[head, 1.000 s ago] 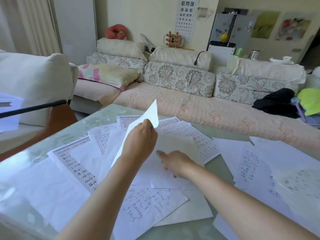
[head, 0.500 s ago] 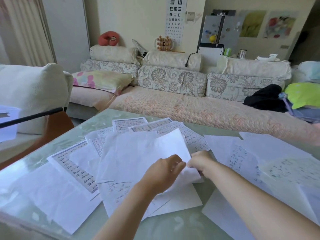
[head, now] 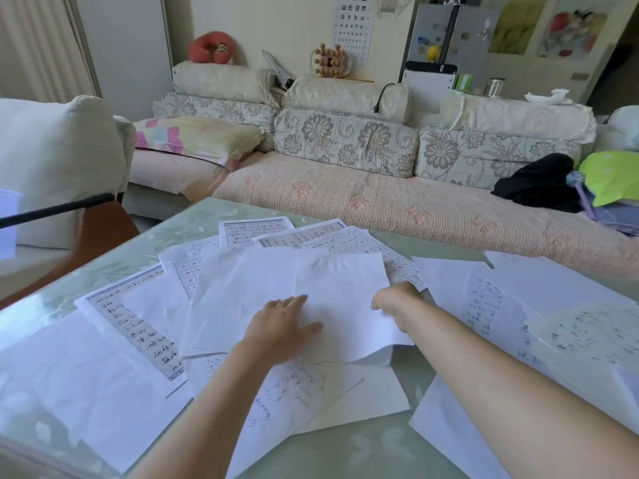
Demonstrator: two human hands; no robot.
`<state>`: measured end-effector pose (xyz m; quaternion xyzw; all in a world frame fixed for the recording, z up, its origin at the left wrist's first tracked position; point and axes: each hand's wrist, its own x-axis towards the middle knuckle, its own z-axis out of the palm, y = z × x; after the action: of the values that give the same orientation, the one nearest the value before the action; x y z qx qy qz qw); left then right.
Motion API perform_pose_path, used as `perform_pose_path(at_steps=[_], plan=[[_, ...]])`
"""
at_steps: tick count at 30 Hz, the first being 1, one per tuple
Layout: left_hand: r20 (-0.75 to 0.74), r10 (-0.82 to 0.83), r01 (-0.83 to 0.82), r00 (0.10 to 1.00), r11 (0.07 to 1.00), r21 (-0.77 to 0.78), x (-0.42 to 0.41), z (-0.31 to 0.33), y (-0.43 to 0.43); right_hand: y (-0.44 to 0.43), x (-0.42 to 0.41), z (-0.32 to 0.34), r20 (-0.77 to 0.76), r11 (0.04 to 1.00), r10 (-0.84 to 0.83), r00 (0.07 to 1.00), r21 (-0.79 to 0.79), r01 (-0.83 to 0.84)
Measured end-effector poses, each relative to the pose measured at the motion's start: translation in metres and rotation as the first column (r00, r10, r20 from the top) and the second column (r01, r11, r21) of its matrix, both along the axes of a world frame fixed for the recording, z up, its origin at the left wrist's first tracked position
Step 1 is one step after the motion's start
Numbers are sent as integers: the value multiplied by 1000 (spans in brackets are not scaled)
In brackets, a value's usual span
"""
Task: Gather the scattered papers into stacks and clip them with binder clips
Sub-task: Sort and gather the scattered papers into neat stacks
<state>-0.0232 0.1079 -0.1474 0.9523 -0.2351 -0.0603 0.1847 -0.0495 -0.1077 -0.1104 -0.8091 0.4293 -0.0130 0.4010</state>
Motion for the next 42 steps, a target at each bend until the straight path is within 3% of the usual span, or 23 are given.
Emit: perform_pose_path(at_steps=[3,6,9,13,18,20,24,29,32,36,38,40,42], plan=[[-20,88,-90,996,986,-139,10,5,8,-3,5,0,-5,999,32,999,36,-32],[109,318,-317,942,948,-28,20,5,26,-1,6,-9,59,995,72,996,63,-75],[49,486,-486,873,874,-16,25,5,44,8,9,-16,167,998,38,985,-60,-29],[10,499,-499,866,866,14,31,4,47,30,20,-19,187,990,125,974,-92,-109],[-128,560,-574,818,809,-126,51,11,52,54,51,-21,18,989,91,996,-121,-88],[-252,533,-583,808,786,-207,55,16,53,59,60,-19,8,991,118,993,-67,-118],[-415,464,-597,783,748,-290,55,20,57,58,61,-23,27,981,146,989,-130,-141],[-601,307,-630,738,633,-449,56,18,64,45,49,-32,144,978,205,968,5,-208],[-611,238,-597,755,635,-490,49,20,62,40,39,-31,192,962,262,946,21,-271],[-639,102,-579,762,550,-602,37,19,56,33,32,-23,265,951,264,928,88,-296],[-614,109,-572,781,520,-635,34,17,53,26,29,-19,253,946,267,930,116,-303],[-512,182,-508,840,597,-621,31,18,51,17,27,-17,227,951,255,940,118,-286],[-255,351,-430,901,796,-425,33,17,54,7,22,-16,183,964,252,950,37,-263]])
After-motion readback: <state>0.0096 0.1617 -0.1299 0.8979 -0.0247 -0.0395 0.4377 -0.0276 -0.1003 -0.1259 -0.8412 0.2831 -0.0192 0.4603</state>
